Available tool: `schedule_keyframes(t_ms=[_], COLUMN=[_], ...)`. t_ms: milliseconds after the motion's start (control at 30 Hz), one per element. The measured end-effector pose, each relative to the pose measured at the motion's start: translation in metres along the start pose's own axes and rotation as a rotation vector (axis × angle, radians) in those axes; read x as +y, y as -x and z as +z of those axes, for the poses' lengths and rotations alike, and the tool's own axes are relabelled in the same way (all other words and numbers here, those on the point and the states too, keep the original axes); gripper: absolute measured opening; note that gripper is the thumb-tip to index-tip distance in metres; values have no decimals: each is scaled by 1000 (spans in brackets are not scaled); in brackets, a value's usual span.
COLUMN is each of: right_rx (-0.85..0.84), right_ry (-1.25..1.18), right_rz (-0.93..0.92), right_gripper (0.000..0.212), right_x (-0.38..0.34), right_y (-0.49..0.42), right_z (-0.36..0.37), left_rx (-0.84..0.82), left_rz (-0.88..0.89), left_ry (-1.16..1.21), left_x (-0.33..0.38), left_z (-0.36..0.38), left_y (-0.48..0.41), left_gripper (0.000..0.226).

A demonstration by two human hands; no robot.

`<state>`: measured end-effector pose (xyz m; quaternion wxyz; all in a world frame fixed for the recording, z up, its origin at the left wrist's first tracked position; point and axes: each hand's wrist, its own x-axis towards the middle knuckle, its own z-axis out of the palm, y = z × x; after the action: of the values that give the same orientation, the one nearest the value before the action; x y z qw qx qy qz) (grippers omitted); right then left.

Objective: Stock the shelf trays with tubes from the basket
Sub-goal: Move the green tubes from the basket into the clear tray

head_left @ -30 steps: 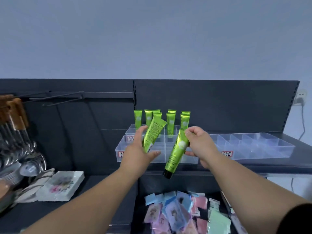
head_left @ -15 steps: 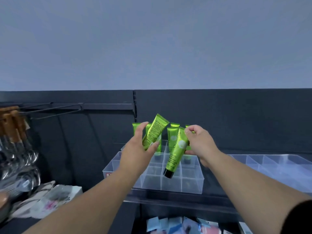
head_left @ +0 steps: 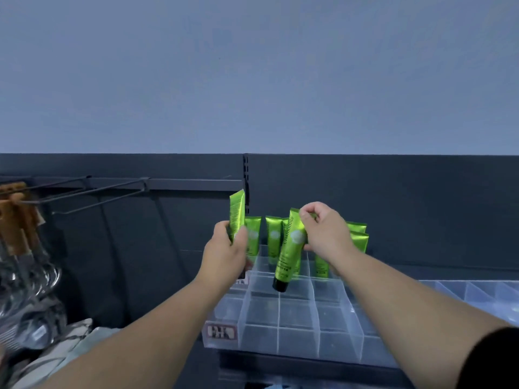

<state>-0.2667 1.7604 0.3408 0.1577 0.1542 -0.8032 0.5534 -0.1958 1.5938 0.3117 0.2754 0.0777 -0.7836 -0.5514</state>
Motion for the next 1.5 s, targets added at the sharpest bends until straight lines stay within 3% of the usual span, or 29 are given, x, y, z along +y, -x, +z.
schedule_keyframes(t_ms=[200,333,433,700,967,1167,1500], right_rx=[44,43,40,91,-97,-68,-171], right_ry=[203,304,334,366,527,567,677], right_rz=[-135,-140,-127,-138,-67,-78,-37], right_gripper=[15,16,18,15,16,14,17], right_x=[-11,-8,-4,1,19,16,21], right_y=[-25,-34,-36,-41,-41,-43,-46], right_z=[39,60,70,77,92,94,92], left_rx=[-67,-79,-101,-173,-311,-369,-439], left_rz=[-47,-9,26,33,11,-23,-34], left_ry=[102,97,62,261,147,163,99], left_x=[-15,-30,-45,-67,-90,-98,-107], left_z=[-17,-15,-11,-3,-5,-6,-8], left_y=[-41,-62,-75,-103,-114,-120,-116], left_gripper=[35,20,27,9,21,20,19])
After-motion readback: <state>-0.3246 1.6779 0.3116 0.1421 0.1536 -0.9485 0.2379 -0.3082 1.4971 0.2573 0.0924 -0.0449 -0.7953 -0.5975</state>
